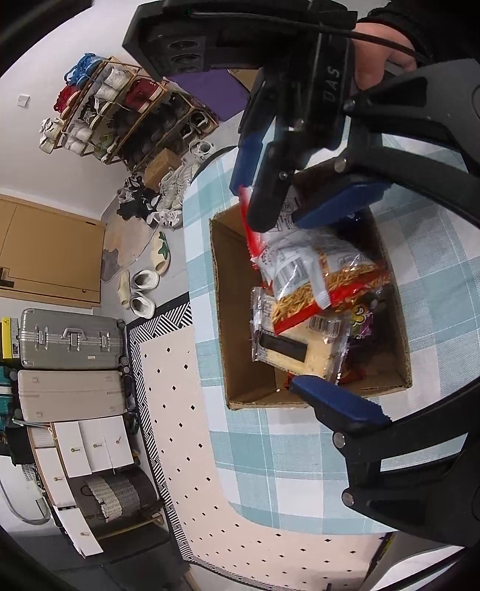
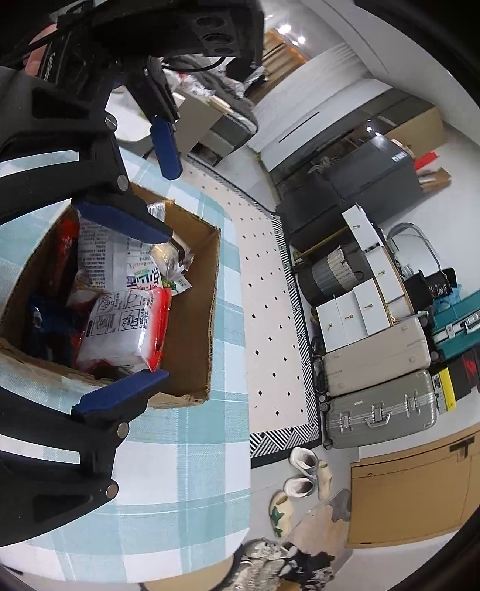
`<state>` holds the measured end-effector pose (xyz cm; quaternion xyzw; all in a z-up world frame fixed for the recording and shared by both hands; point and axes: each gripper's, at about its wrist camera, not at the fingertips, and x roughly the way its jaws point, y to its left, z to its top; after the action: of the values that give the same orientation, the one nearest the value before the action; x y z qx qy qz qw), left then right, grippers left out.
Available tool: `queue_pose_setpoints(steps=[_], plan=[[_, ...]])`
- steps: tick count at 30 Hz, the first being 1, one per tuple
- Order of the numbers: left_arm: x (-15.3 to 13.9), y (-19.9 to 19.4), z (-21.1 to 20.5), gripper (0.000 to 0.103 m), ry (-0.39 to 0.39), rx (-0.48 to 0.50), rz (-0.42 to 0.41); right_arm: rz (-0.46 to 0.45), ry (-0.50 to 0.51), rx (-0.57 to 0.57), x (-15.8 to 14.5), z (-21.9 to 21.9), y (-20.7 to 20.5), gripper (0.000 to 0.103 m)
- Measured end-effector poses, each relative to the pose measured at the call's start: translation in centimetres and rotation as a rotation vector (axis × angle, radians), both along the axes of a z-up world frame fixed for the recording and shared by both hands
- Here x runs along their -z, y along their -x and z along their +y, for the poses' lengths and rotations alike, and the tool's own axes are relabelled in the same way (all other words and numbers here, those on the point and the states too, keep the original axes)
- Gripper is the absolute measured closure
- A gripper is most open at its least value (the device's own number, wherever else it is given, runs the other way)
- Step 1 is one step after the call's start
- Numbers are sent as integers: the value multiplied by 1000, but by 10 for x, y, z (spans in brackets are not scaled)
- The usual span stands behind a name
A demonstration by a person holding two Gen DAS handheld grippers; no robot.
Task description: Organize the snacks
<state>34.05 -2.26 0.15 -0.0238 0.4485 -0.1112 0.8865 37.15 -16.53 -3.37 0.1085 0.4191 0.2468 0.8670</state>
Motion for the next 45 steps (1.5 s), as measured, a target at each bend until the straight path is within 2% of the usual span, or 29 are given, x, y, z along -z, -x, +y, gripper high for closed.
queue_pose_setpoints(steps=[7, 9, 12, 17, 23, 29, 31, 33, 37, 42, 45], plan=[[-14, 22, 4, 23, -11, -8, -36, -26, -33, 22, -17, -10, 16, 31], [-20, 28, 4, 23, -21, -17, -55, -48, -37, 14, -27, -11, 23, 24], [-30, 41, 8, 23, -13, -50, -88, -95, -26, 18, -42, -12, 36, 23], [-52, 72, 14, 23, -38, -103, -179, -174, -18, 22, -69, -15, 67, 22], [-83, 126, 10, 21, -109, -125, -316, -276, 5, 11, -96, -21, 116, 14], [-108, 186, 7, 12, -137, -146, -417, -369, -1, 0, -111, -28, 174, 10], [-114, 205, 8, 0, -139, -162, -448, -399, -2, -5, -113, -30, 193, 8], [-118, 223, 10, 0, -138, -172, -477, -431, -1, 3, -115, -32, 213, 2], [-120, 253, 12, 0, -156, -190, -508, -479, -10, 9, -111, -41, 243, 1], [-100, 279, 18, 0, -170, -217, -517, -527, 27, 29, -92, -45, 273, 1], [-78, 283, 30, 0, -125, -216, -494, -533, 46, 50, -69, -48, 285, 1]])
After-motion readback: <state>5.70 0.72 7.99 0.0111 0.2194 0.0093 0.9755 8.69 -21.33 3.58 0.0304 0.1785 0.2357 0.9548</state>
